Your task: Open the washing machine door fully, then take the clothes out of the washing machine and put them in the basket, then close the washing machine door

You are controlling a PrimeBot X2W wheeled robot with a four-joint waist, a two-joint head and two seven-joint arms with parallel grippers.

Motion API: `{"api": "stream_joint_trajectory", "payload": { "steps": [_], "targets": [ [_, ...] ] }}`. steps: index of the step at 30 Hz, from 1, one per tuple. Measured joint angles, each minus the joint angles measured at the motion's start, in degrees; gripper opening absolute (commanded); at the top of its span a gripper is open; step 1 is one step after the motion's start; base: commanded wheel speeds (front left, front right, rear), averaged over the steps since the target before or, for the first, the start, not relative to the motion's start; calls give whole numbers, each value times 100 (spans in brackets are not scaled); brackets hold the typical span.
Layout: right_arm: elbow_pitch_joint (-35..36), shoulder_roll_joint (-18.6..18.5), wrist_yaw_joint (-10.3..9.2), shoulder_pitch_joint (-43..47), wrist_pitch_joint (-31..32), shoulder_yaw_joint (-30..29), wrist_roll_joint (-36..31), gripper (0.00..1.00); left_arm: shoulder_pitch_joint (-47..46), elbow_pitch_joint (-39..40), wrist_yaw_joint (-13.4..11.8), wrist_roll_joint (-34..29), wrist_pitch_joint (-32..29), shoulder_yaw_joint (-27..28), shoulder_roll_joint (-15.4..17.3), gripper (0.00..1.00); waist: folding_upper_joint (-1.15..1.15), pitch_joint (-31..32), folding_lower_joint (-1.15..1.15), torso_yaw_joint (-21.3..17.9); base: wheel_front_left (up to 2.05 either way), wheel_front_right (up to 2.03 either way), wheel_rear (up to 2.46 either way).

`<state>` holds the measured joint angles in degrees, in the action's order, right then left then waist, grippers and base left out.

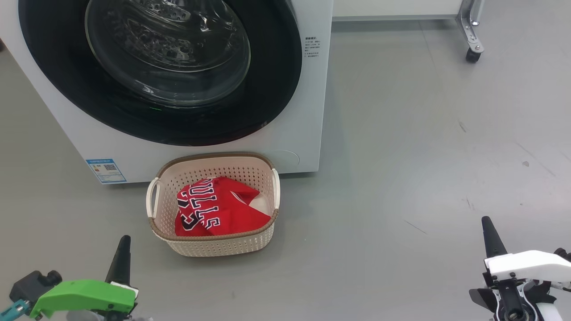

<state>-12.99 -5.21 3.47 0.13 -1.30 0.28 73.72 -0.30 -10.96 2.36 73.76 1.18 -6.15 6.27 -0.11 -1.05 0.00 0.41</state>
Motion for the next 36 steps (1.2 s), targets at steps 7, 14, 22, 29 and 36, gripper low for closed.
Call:
{"api": "stream_joint_trajectory", "payload": {
  "steps": [7,14,22,29,36],
  "targets": [
    [-51,29,79,-91,110,-110,474,0,-25,-88,105,478,-65,120,-15,0,0,20,0,-10,0,0,0],
    [-114,51,155,-136,237,-221,949,0,-87,-162,202,1040,-154,250,-21,0,0,41,0,-20,0,0,0],
    [-179,68,247,-231,370,-349,1497,0,-135,-247,307,1577,-231,403,-38,0,0,65,0,-31,0,0,0],
    [-238,86,303,-285,492,-463,1968,0,-158,-334,403,2137,-325,533,-53,0,0,85,0,-41,0,0,0],
    [-255,91,312,-324,503,-485,2053,0,-212,-359,408,2196,-339,564,-63,0,0,87,0,-42,0,0,0]
  ]
}}
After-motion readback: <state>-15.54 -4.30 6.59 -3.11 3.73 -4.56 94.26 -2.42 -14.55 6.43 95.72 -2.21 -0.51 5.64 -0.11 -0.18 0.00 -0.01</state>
